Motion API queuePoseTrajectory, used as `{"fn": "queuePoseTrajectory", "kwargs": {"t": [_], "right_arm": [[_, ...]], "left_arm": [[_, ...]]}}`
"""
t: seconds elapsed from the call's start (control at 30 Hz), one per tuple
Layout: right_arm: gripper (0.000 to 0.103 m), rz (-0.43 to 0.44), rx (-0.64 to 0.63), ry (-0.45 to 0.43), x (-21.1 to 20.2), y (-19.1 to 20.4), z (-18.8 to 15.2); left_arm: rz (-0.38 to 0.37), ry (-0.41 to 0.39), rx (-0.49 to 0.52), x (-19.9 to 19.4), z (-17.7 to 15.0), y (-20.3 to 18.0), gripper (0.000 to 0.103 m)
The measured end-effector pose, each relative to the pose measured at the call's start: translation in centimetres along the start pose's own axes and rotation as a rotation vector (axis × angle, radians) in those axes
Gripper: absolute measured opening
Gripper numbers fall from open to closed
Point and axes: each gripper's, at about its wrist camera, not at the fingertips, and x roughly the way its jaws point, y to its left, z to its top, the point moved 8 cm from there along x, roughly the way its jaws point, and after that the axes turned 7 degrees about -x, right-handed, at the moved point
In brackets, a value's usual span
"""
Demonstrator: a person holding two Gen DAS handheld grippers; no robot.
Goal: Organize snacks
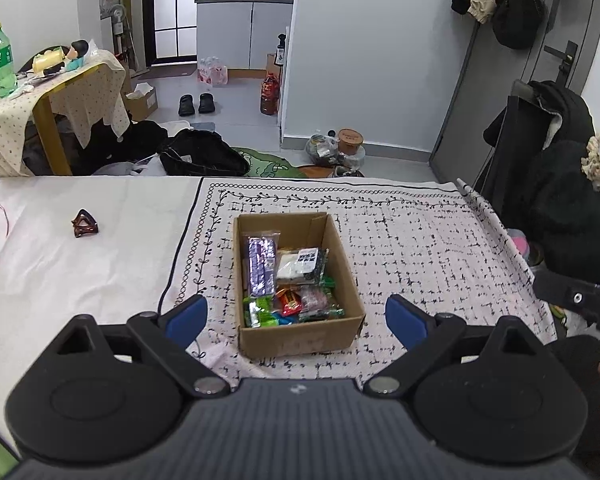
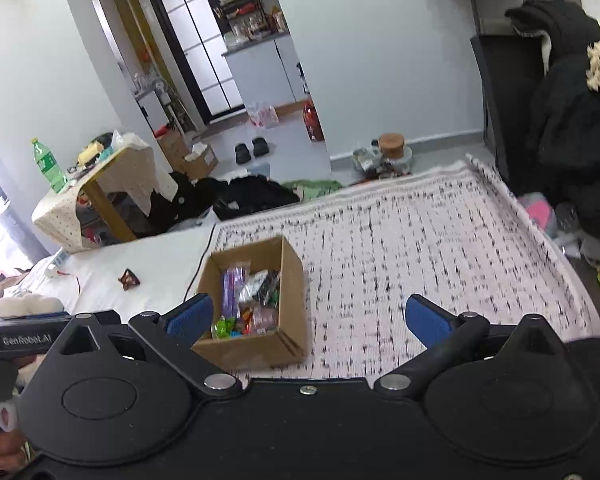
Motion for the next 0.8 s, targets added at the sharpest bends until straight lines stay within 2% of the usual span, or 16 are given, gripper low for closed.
{"fn": "queuePoseTrajectory", "kwargs": {"t": [0.37,0.8], "right_arm": [[0.103,0.007,-0.046,0.019,-0.4,0.7,-1.1],[0.103,0.009,-0.065,0.031,-0.1,1.4,-1.3]], "left_arm": [[0.03,0.006,0.02,-0.3,-1.6,1.1,0.095],[0.021,0.013,0.009,-0.2,-1.9,1.5,0.095]]}}
